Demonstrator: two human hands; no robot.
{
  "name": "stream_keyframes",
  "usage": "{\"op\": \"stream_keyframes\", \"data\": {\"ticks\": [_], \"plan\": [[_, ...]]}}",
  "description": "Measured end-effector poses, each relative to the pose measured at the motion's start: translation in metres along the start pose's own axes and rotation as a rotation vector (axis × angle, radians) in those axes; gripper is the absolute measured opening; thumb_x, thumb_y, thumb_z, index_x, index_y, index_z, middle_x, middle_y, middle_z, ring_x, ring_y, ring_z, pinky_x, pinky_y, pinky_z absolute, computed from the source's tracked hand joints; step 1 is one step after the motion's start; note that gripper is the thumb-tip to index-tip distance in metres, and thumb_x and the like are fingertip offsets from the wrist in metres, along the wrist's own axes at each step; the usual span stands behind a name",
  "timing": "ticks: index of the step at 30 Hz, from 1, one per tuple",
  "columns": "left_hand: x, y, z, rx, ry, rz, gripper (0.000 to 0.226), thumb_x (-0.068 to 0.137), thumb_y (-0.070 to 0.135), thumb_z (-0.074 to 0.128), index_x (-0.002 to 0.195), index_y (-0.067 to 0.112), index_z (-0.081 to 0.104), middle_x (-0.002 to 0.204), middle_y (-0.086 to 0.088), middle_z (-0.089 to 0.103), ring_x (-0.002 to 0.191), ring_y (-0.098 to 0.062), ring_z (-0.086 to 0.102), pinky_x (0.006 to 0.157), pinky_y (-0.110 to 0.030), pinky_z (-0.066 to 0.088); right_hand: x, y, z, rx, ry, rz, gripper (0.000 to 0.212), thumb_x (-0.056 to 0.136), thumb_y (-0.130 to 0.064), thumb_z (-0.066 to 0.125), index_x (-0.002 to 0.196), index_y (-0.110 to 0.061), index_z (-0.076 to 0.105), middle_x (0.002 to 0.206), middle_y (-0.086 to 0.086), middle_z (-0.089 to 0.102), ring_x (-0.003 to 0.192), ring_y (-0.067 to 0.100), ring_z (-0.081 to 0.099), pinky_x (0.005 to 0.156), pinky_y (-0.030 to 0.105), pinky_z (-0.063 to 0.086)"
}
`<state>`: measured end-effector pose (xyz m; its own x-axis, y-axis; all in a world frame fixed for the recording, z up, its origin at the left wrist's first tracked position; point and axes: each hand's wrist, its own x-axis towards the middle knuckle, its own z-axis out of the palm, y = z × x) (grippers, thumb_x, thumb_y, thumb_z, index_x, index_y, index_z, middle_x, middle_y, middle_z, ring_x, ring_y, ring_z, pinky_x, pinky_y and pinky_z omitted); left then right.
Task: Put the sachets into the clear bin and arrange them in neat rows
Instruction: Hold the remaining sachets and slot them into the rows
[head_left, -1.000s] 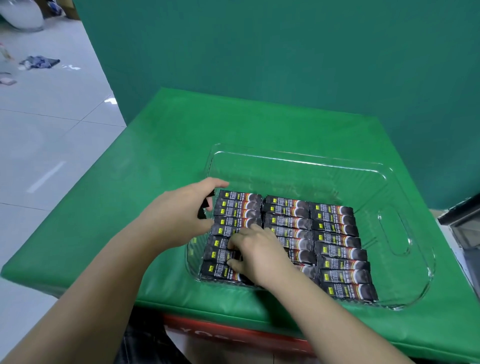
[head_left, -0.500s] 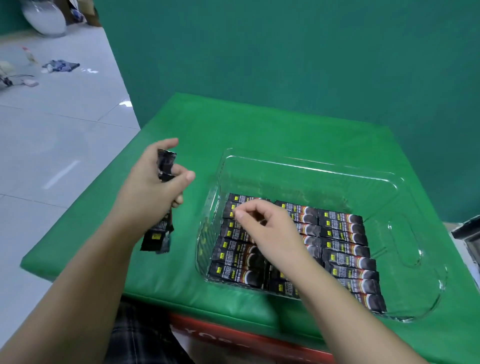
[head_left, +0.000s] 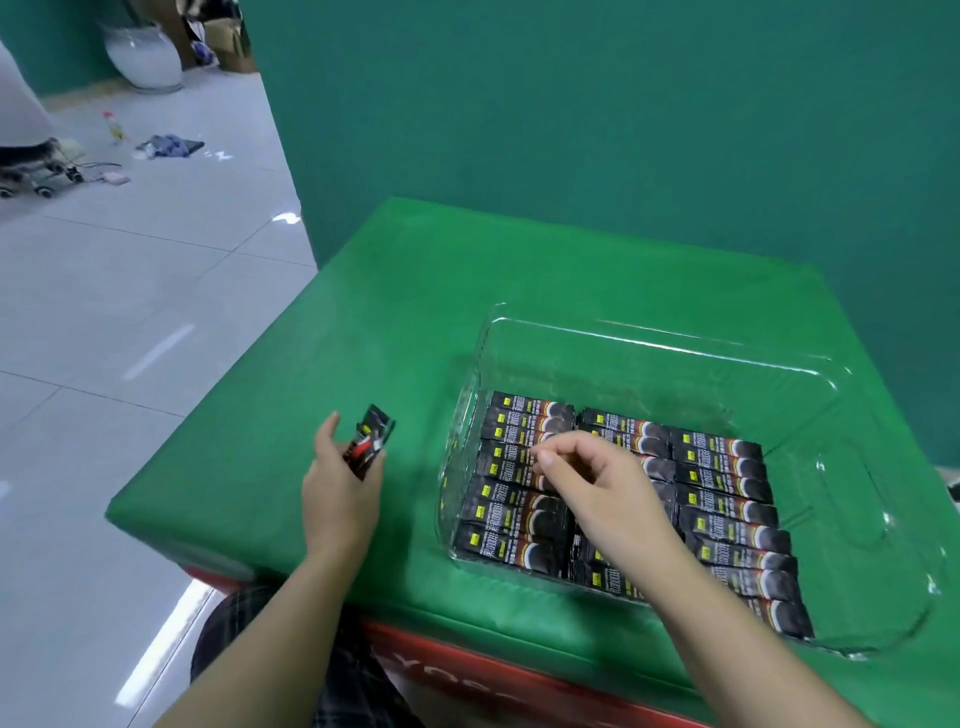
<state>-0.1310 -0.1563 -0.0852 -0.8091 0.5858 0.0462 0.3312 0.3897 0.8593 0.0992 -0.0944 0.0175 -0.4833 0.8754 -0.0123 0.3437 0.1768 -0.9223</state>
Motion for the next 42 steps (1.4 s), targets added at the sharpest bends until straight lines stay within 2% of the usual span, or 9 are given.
{"op": "stream_keyframes", "data": {"ticks": [4,9,12,16,23,27,31,39,42], "plan": [[0.008,-0.004,0.004,0.491,-0.009,0.022,0.044,0.085,0.038,0.068,0.115,0.008,0.054,0.105,-0.013,0.060,0.095,-0.034,0.054,0.084,-0.044,0.043,-0.002,0.004,-0.001,-0.030,0.001,0.017,0.014,0.092,-0.020,0.058,0.084,-0.027,0.066,0.083,0.000,0.067,0.071,0.003,0.057,0.064,0.011,0.044],[0.031,0.022,0.002,0.621,-0.250,-0.120,0.018,0.090,0.015,0.057,0.094,0.000,0.048,0.081,-0.016,0.055,0.081,-0.036,0.055,0.066,-0.036,0.042,-0.005,0.002,0.000,-0.058,-0.024,0.013,0.011,0.092,-0.022,0.057,0.086,-0.027,0.065,0.087,-0.002,0.068,0.077,0.005,0.058,0.069,0.016,0.046],[0.039,0.034,-0.012,0.431,-0.289,-0.130,0.009,0.089,0.009,0.054,0.087,0.000,0.052,0.071,-0.017,0.055,0.064,-0.028,0.053,0.058,-0.034,0.039,-0.006,-0.002,-0.005,-0.067,-0.038,-0.005,0.013,0.093,-0.023,0.056,0.086,-0.030,0.064,0.075,-0.012,0.064,0.063,-0.005,0.052,0.059,0.010,0.039],[0.018,0.083,-0.042,-0.118,-0.424,-0.086,0.006,0.094,0.008,0.056,0.093,0.004,0.053,0.078,-0.016,0.059,0.057,-0.014,0.064,0.067,-0.039,0.053,-0.002,-0.010,-0.003,-0.088,-0.047,-0.052,0.017,0.092,-0.022,0.058,0.085,-0.037,0.061,0.072,-0.019,0.061,0.065,-0.006,0.050,0.059,0.010,0.039],[-0.023,0.148,-0.068,0.096,-0.722,0.288,0.019,0.085,0.017,0.070,0.089,0.024,0.054,0.051,0.005,0.060,0.045,-0.008,0.052,0.047,-0.024,0.042,0.015,-0.042,0.011,0.080,0.038,-0.150,0.033,0.090,-0.025,0.060,0.121,-0.030,0.050,0.100,-0.013,0.056,0.072,0.002,0.049,0.070,0.014,0.042],[-0.028,0.149,-0.065,0.201,-0.771,0.348,0.019,0.086,0.019,0.069,0.095,0.028,0.054,0.058,0.016,0.061,0.045,-0.006,0.051,0.043,-0.019,0.039,0.021,-0.048,0.009,-0.008,0.097,-0.224,0.008,0.089,-0.024,0.063,0.091,-0.030,0.060,0.089,-0.009,0.057,0.069,0.003,0.048,0.064,0.012,0.037],[-0.027,0.148,-0.062,0.189,-0.739,0.395,0.018,0.089,0.020,0.066,0.093,0.034,0.054,0.061,0.007,0.057,0.046,-0.005,0.049,0.044,-0.016,0.038,0.020,-0.045,0.000,0.038,0.184,-0.335,0.030,0.085,-0.013,0.067,0.072,-0.038,0.058,0.079,-0.015,0.058,0.076,-0.001,0.053,0.070,0.009,0.038],[-0.022,0.143,-0.057,0.171,-0.675,0.448,0.020,0.094,0.021,0.056,0.093,0.040,0.052,0.060,0.022,0.057,0.047,-0.002,0.046,0.046,-0.014,0.037,0.009,-0.018,-0.031,0.414,0.460,0.083,0.009,0.091,-0.007,0.053,0.085,-0.014,0.053,0.075,-0.004,0.061,0.060,0.000,0.056,0.066,0.026,0.045],[-0.023,0.142,-0.051,0.148,-0.660,0.456,0.021,0.095,0.022,0.055,0.100,0.042,0.052,0.060,0.022,0.056,0.050,0.001,0.049,0.048,-0.013,0.037,0.000,0.007,-0.033,0.236,0.309,0.194,0.021,0.090,-0.004,0.054,0.100,-0.022,0.051,0.070,0.000,0.064,0.064,0.011,0.058,0.067,0.038,0.046]]}}
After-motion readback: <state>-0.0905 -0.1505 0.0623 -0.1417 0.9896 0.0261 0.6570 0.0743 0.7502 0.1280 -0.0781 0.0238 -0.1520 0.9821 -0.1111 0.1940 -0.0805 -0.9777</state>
